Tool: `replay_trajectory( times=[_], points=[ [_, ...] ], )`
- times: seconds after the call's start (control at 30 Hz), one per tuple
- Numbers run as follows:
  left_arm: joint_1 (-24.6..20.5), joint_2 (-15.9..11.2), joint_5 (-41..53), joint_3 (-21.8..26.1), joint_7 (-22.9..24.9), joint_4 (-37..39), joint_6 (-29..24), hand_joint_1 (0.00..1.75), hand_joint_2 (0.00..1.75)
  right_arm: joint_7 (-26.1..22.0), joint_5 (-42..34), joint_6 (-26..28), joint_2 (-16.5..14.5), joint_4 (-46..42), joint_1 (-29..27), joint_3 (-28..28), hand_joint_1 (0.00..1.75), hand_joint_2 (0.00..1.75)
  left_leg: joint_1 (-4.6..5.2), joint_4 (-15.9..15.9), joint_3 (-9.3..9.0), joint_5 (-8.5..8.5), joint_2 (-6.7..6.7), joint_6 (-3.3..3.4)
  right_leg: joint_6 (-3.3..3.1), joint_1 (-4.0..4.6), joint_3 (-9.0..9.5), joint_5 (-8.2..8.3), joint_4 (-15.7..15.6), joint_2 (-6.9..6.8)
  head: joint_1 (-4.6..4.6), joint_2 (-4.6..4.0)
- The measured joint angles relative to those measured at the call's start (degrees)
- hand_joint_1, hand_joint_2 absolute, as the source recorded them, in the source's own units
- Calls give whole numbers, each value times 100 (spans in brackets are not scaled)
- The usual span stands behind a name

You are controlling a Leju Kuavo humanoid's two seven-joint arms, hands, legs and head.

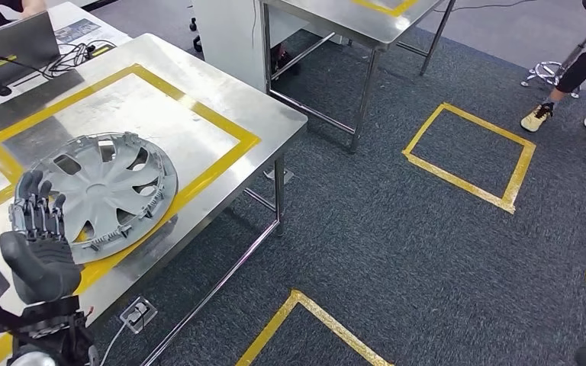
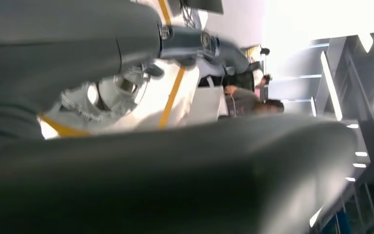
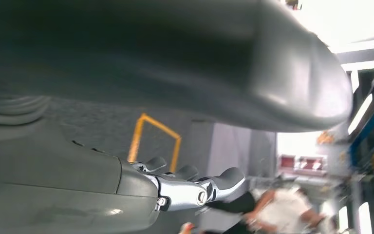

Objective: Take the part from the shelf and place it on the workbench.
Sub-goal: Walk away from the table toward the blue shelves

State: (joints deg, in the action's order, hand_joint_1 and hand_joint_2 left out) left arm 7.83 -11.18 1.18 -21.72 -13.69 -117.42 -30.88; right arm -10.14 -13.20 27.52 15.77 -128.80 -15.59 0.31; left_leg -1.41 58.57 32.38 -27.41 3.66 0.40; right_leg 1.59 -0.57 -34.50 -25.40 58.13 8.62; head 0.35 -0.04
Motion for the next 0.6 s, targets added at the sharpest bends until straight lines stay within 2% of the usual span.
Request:
replay_trajectory(
  times=[0.03, 0.07, 0.13, 0.17, 0.2, 0.23, 0.27, 0.3, 0.37, 0.4, 0.43, 0.5, 0.53, 0.57, 0.6],
  points=[
    [-5, 1, -3, -5, -3, -15, 15, 0, 0, 7, -117, -32, -8, 1, -53, -105, 0, 0, -5, -19, -19, 7, -73, 24, 32, 5, -41, -19, 42, -76, 8, 0],
    [-5, 2, -4, -9, -5, -29, 25, 0, 0, 8, -208, -71, -16, 5, -90, -208, 0, 0, -12, -40, -38, 10, -153, 53, 63, 16, -119, -89, 172, -233, 40, 0],
    [7, 3, 0, -20, -1, -50, 27, 0, 0, -1, -299, -136, -39, 20, -128, -393, 0, 0, -1, -59, -61, -2, -321, 97, 117, 23, -424, -384, 768, -643, 125, 0],
    [15, 3, 2, -23, 3, -55, 24, 0, 0, -5, -317, -154, -52, 31, -143, -464, 0, 0, 12, -59, -60, -14, -412, 113, 138, 8, -625, -549, 1153, -753, 159, 0],
    [22, 2, 3, -27, 7, -55, 20, 0, 0, -10, -328, -164, -70, 44, -165, -520, 0, 0, 22, -59, -61, -25, -500, 118, 152, -8, -785, -653, 1457, -801, 177, 0],
    [26, 2, 11, -30, 10, -55, 14, 0, 0, -19, -340, -169, -92, 57, -186, -571, 0, 0, 29, -58, -64, -37, -589, 120, 157, -19, -855, -661, 1587, -819, 193, 0],
    [26, 2, 26, -34, 12, -55, 8, 0, 0, -33, -358, -170, -115, 69, -202, -623, 0, 0, 34, -58, -71, -49, -674, 119, 153, -23, -810, -572, 1500, -832, 210, 0],
    [25, 2, 46, -37, 15, -56, 3, 0, 0, -58, -384, -171, -138, 78, -211, -677, 0, 0, 39, -58, -84, -62, -754, 114, 139, -20, -647, -409, 1197, -868, 230, 0],
    [20, 3, 87, -44, 27, -66, -7, 0, 0, -120, -446, -172, -180, 88, -217, -793, 0, 0, 58, -64, -128, -89, -899, 86, 73, 15, -210, -126, 392, -1093, 253, 0],
    [18, 1, 103, -45, 31, -73, -11, 0, 0, -150, -468, -173, -199, 91, -218, -845, 0, 0, 64, -73, -156, -107, -959, 60, 36, 40, -64, -59, 119, -1194, 255, 0],
    [16, -1, 111, -46, 36, -79, -14, 0, 0, -172, -478, -173, -218, 93, -220, -892, 0, 0, 64, -87, -186, -122, -1016, 29, -6, 67, 1, -52, -14, -1252, 251, 0],
    [11, -4, 111, -50, 40, -84, -9, 0, 0, -195, -452, -167, -257, 94, -230, -976, 0, 0, 48, -136, -258, -149, -1133, -41, -80, 97, 11, -58, -58, -1152, 257, 0],
    [3, -8, 89, -51, 43, -84, -3, 0, 0, -197, -416, -154, -282, 91, -238, -1012, 0, 0, 40, -142, -285, -168, -1103, -73, -116, 89, 67, -38, -107, -1081, 255, 0],
    [-6, -14, 62, -50, 40, -86, 4, 0, 0, -195, -372, -134, -310, 88, -231, -1040, 0, 0, 33, -89, -284, -224, -990, -98, -147, 75, 131, -11, -160, -1016, 245, 0],
    [-15, -24, 26, -46, 38, -87, 13, 0, 0, -193, -328, -108, -342, 89, -209, -1054, 0, 0, 28, 79, -221, -330, -818, -114, -180, 57, 194, 27, -210, -947, 222, 0]
  ],
)
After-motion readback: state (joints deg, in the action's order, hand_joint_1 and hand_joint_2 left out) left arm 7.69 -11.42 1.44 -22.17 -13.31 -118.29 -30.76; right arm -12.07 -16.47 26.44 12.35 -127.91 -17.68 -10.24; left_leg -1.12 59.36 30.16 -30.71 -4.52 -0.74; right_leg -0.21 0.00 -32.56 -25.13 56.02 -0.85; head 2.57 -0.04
